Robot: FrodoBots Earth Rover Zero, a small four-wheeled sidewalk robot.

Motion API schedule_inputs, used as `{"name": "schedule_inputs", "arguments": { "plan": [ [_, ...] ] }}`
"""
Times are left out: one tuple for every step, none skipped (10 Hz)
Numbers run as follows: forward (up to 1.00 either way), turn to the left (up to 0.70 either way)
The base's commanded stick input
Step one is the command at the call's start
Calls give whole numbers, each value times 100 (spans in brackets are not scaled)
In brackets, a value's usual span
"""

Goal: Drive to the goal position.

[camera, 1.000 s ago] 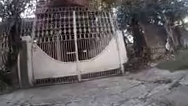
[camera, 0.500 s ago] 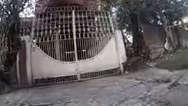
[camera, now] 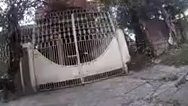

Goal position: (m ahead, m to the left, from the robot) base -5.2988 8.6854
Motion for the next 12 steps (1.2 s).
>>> {"name": "schedule_inputs", "arguments": {
  "plan": [
    [0, -100],
    [0, -100],
    [0, -100],
    [0, -100],
    [0, -100],
    [0, -100],
    [0, -100],
    [0, -100],
    [0, -100],
    [0, -100],
    [0, -100],
    [0, -100]
  ]
}}
